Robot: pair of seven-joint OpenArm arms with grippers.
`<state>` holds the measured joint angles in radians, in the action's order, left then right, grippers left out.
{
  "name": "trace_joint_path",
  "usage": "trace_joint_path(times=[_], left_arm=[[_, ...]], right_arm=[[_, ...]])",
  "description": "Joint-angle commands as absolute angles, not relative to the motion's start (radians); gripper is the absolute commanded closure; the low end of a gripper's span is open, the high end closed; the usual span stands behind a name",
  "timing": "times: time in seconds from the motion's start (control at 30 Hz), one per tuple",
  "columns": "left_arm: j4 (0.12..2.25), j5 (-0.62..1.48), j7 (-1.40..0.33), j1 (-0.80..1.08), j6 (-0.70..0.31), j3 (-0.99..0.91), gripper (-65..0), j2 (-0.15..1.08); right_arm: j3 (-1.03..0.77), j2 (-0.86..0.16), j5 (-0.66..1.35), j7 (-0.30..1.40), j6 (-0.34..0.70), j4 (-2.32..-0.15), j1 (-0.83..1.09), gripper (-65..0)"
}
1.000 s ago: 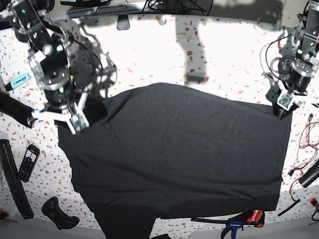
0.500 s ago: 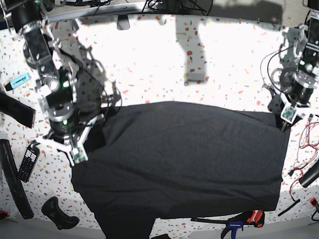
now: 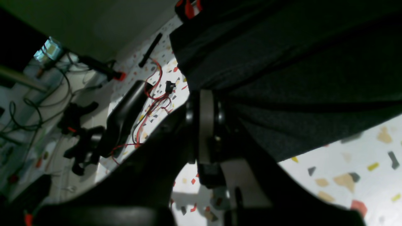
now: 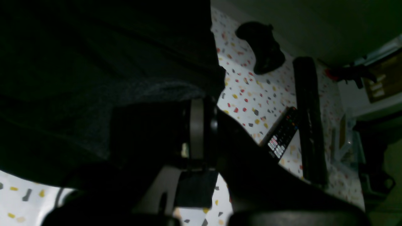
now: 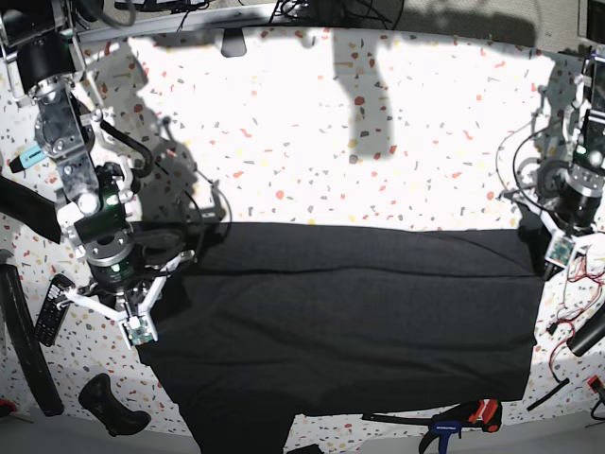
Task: Fold the T-shirt properly
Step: 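Pull the lifted edge across the shirt body with both grippers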
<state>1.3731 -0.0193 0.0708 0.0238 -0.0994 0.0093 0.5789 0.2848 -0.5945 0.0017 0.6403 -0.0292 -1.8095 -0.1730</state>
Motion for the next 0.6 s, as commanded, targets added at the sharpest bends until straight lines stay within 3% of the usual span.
trace_joint_path(times=[0.0,0.4,0.57], left_arm=[[1.374,-0.009,0.089,-0.001,-0.082,0.002,0.0,0.596],[1.19,-0.006,0.119,-0.101,-0.084,0.002,0.0,0.596],[1.171,-0.006,0.136,-0.114,-0.206,0.002,0.0,0.595]], right_arm=[[0.277,-0.606,-0.014,0.614,-0.033,-1.814,-0.205,0.0],[0.278,-0.581,0.068,0.609,0.028,-1.735,-0.3,0.0],[0.278,-0.505,0.067,0.602,0.028,-1.702,-0.34,0.0]])
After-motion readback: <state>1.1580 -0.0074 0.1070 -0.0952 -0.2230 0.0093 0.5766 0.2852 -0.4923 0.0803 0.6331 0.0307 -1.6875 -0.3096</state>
